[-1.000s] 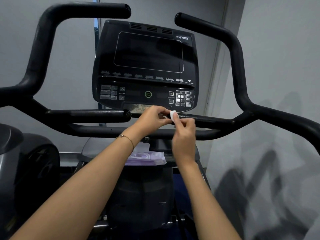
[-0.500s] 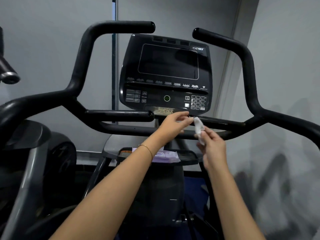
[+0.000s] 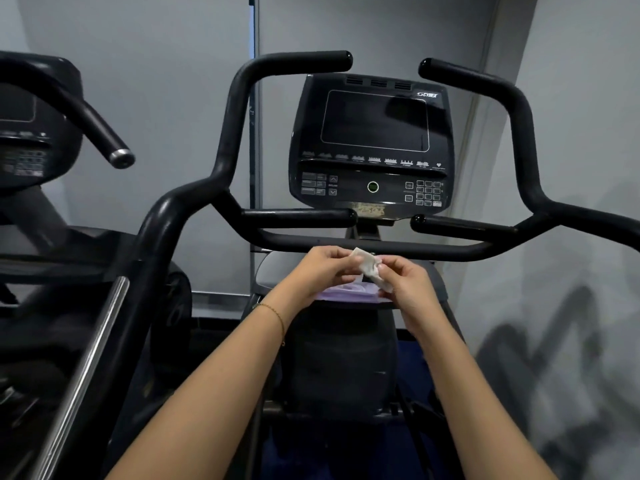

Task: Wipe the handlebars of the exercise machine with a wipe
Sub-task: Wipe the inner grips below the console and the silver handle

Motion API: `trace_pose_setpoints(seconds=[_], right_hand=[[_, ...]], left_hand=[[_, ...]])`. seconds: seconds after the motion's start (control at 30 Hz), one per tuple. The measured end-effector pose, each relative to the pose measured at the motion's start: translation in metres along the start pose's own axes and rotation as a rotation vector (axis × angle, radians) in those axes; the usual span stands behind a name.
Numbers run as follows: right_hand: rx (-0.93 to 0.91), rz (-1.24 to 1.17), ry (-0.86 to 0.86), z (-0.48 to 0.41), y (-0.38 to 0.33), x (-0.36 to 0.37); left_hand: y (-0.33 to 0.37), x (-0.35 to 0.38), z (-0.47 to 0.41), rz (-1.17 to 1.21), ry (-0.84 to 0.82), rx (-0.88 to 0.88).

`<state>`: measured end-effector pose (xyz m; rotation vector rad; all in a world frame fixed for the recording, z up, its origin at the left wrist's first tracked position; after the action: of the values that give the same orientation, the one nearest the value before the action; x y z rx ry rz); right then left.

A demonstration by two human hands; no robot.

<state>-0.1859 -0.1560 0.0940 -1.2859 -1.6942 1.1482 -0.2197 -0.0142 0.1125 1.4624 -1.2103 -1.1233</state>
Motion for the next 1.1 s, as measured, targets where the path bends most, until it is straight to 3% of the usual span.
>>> trace_pose_setpoints(seconds=[0.2,0.3,0.43,0.57,0.63,0.7,0.8,0.87,0.97,1.1], right_hand=[[-0.085,-0.014,-0.045,-0.024,-0.014,0.023],[-0.139,-0.011,-0.059,-0.037,-0.015,0.035],[-0.237,0.058,-0.098,-0.055,-0.019,0.057],[-0.349,0.202,-0.193,-0.087,-0.045,0.074],[-0.415,0.384,-0.197,-0.105,-0.055,0.081],[-0.442,0.539,-0.132,-0.119,-0.057,0.084],[-0.441,0.816,-0.003,-0.134,-0.046,0.08],[-0.459,1.042,0.048,-0.137,-0.035,0.078],[-0.572,1.156,0.065,-0.131,-0.026,0.09],[-0.702,1.212,-0.118,-0.115,-0.019,0.123]], left_hand=[[0.01,-0.02,-0.005,0.103,0.029,-0.006],[0.015,-0.041,-0.005,-0.045,0.078,0.0],[0.021,-0.061,-0.017,-0.311,0.279,0.064],[0.049,-0.08,-0.039,-0.324,0.43,0.105],[0.06,-0.091,-0.049,-0.388,0.444,0.129],[0.062,-0.101,-0.054,-0.616,0.445,0.137],[0.055,-0.12,-0.053,-1.251,0.516,0.113],[0.048,-0.131,-0.051,-1.57,0.468,0.067],[0.04,-0.137,-0.052,-1.792,0.407,0.03],[0.037,-0.133,-0.056,-1.851,0.426,-0.013]])
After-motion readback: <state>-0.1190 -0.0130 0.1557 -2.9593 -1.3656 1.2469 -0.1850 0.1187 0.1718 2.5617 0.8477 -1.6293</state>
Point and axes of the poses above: each hand's wrist, its own z-axis away from the middle knuckle, its own x-axis out of the palm, y = z × x, the point moved 2 cm from there along -z, towards the middle knuckle, and after that the axes turned 4 degrees about -z, right-handed, at the moved point
